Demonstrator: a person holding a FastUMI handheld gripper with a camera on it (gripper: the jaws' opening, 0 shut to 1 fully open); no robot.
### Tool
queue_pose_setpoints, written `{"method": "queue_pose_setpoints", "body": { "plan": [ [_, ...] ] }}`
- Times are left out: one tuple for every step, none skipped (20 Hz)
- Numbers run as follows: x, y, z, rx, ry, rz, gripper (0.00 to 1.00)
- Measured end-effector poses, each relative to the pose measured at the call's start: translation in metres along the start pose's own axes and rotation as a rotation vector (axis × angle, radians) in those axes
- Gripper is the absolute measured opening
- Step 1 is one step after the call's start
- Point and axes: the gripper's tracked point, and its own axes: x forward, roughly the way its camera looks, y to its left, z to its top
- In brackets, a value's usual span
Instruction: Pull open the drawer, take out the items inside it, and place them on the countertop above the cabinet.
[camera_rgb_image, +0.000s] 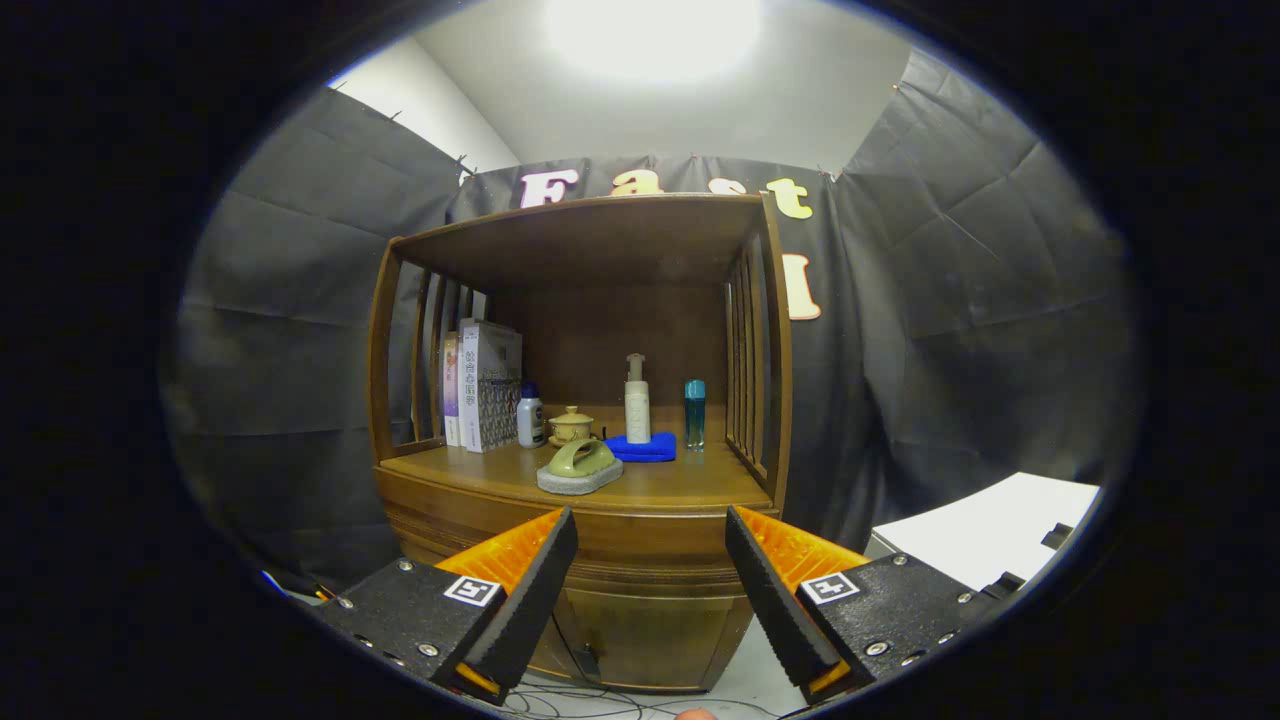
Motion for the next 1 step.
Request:
{"method": "queue_pose_setpoints", "body": {
  "plan": [
    [-0.0004, -0.0023, -0.0012, 0.012, 0.003, -0.006, 0.93]
  ]
}}
